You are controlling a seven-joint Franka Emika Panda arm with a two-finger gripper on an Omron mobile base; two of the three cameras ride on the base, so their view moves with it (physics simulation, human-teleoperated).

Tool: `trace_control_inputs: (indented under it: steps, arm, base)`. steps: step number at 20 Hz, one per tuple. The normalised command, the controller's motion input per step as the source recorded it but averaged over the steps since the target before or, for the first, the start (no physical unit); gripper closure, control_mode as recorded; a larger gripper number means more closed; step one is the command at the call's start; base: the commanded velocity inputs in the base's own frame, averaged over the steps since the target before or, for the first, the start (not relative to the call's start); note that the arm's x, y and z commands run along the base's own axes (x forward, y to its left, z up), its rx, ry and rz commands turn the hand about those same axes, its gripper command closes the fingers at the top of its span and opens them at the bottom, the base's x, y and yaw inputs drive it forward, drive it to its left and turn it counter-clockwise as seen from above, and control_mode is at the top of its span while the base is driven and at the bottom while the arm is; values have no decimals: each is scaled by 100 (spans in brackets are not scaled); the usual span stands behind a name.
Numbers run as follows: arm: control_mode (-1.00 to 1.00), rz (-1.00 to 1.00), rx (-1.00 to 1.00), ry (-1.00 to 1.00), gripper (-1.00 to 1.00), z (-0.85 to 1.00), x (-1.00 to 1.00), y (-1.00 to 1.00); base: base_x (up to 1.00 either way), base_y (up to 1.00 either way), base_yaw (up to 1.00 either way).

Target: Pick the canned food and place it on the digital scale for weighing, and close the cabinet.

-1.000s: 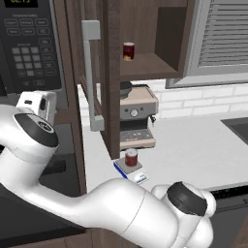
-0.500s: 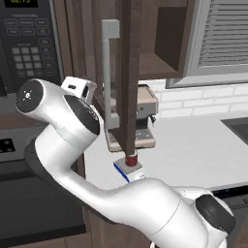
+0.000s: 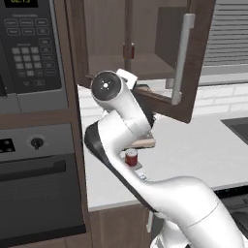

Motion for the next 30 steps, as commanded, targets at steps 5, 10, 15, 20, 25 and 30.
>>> trace_control_inputs:
  steps: [5, 10, 15, 20, 25, 30]
  arm:
    - [-100, 0, 18, -15, -100, 4, 87, -100]
    - [-100, 3, 19, -26, -100, 38, 75, -99]
    - [-100, 9, 25, -21, -100, 37, 75, -92]
    - [-100, 3, 27, -6, -100, 39, 50, -64]
    - [-100, 0, 22, 0, -100, 21, 72, -45]
    - [-100, 0, 19, 0, -100, 16, 70, -33]
  base:
    - [0, 0, 0]
    - [0, 0, 0]
    - [0, 0, 0]
    - [0, 0, 0]
    - [0, 0, 0]
    - [0, 0, 0]
